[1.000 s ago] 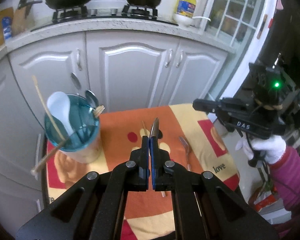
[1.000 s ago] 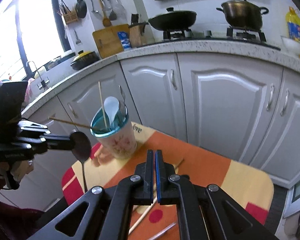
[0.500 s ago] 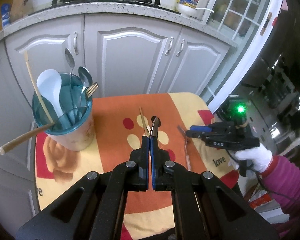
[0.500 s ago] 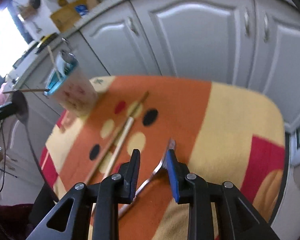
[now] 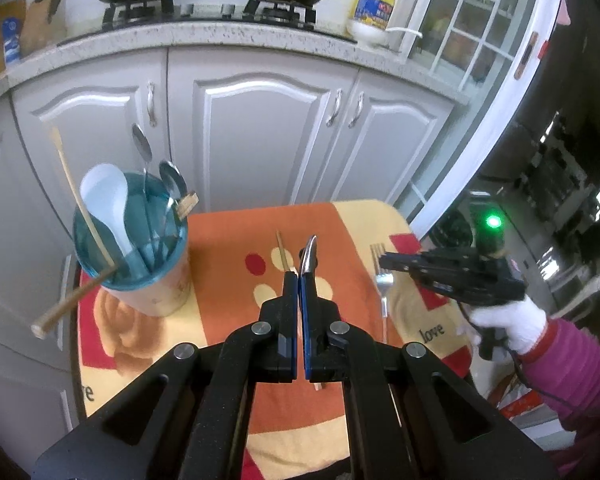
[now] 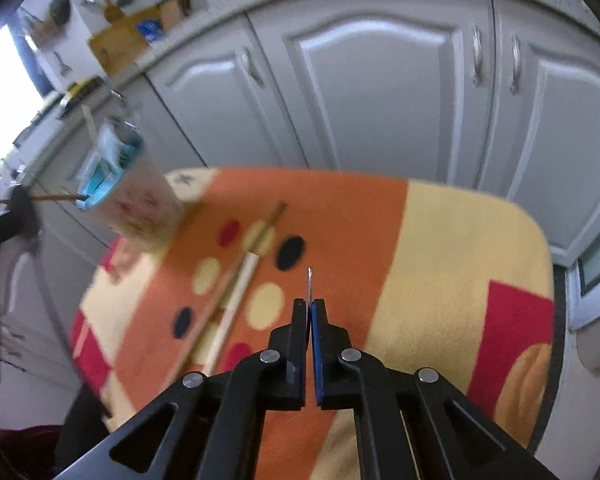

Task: Organize utensils
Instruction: 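Lift the spoon and fork up from the cloth toward the holder, then lower spoon and fork into the holder and open both tools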

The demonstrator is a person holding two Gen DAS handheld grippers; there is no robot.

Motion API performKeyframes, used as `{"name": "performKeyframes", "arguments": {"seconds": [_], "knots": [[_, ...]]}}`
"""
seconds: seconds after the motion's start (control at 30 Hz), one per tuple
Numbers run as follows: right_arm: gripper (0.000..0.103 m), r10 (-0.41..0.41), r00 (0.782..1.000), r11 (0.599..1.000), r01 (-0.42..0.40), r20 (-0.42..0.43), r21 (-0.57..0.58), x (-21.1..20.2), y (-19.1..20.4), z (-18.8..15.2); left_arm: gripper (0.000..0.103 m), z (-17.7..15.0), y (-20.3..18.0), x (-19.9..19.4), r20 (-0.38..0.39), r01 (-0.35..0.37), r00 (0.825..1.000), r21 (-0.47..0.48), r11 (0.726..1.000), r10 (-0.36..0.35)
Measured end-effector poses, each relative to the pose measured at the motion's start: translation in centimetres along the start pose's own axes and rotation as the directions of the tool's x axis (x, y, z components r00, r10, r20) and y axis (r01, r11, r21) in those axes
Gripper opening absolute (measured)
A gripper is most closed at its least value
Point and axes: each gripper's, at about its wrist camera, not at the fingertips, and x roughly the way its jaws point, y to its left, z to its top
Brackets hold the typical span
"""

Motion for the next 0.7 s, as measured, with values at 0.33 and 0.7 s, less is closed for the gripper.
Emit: {"name": "performKeyframes", "arguments": {"seconds": [0.33, 0.7], "knots": [[0.002, 0.098, 0.979, 0.991, -0.079, 0.178, -0.112, -6.5, 5.5, 4.2, 0.0, 3.6, 2.1, -6.2, 0.115, -0.024, 0.993, -0.038, 0.999, 0.028], [0.002, 0.167, 0.923, 0.968, -0.087, 0.347, -0.236, -9.4, 13.4, 13.9, 0.0, 9.5, 7.8, -9.4, 0.206, -0.219, 0.953, -0.043, 0.975, 0.224]]}}
